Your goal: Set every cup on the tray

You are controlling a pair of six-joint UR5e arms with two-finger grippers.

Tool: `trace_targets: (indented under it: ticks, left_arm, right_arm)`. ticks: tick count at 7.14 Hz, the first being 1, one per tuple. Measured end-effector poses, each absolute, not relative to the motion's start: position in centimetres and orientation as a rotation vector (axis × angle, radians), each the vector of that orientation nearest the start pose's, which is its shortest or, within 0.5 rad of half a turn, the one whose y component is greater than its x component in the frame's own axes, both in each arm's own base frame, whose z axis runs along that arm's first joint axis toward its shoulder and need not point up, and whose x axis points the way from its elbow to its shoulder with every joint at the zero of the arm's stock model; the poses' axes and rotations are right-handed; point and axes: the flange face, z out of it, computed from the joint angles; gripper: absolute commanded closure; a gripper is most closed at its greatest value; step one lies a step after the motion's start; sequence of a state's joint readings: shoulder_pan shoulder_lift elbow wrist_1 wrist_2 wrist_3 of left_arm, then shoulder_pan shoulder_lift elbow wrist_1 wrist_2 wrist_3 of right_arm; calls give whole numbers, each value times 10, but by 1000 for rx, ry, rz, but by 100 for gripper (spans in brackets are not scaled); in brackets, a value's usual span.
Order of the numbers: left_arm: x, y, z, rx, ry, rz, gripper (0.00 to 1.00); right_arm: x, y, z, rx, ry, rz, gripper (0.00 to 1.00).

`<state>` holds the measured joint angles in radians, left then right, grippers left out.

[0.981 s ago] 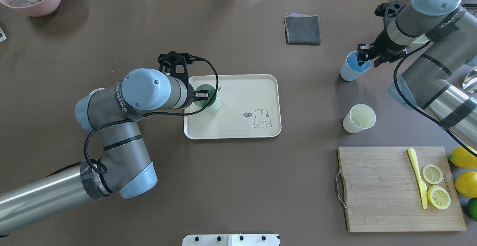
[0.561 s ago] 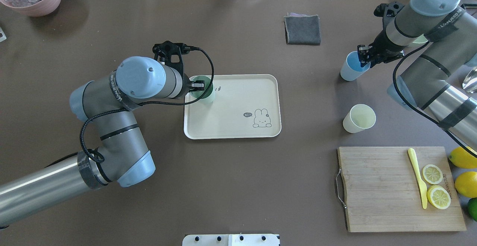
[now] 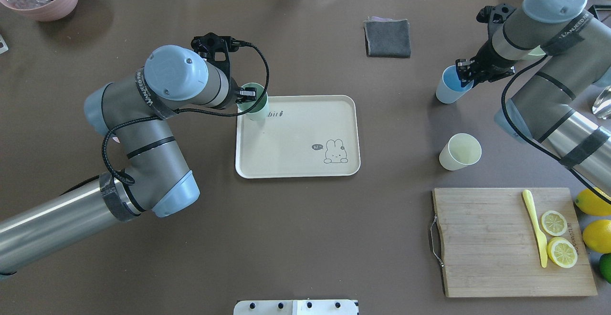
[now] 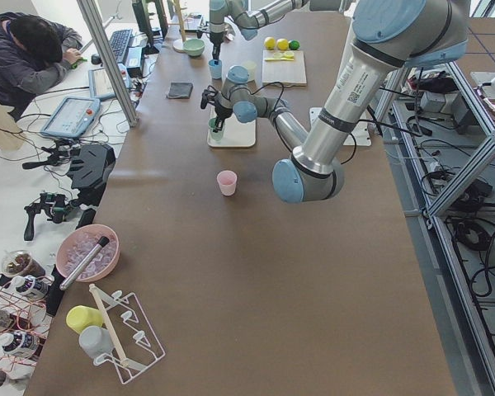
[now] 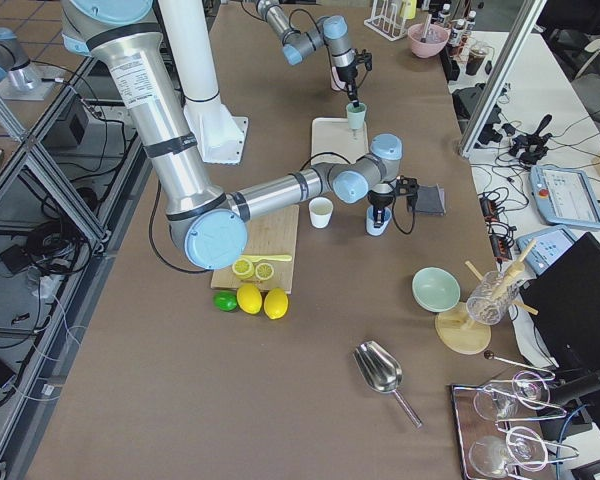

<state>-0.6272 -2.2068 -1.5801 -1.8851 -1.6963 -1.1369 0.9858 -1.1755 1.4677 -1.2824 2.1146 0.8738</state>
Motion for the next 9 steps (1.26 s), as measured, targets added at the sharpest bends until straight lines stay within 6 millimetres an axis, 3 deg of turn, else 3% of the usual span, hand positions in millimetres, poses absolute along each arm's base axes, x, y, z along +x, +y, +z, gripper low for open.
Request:
trace_targets:
  ticks: [1,3,4,5,7,9]
  left_arm:
    - [500,-510,242,386,889,-112,2]
    - [495,-510,230,397,910,-111,2]
    - [482,-515,220,401,932,-119,2]
    - [458,-529,213,373,966,-122,1]
    - [390,-551,224,330,1001,-67,0]
    - [329,-551,250,355,911,43,0]
  right_arm:
    - [-301,-603,456,72,-775,114,100]
    - [-300,-600,439,88,-793,105,100]
    - [-300,-597,428,93,-808,103,100]
    - [-300,-595,409,89,-827,114,100]
    - [-322,-586,342,49,-858,183,100]
    - [-382,-559,278,16,-878,263,100]
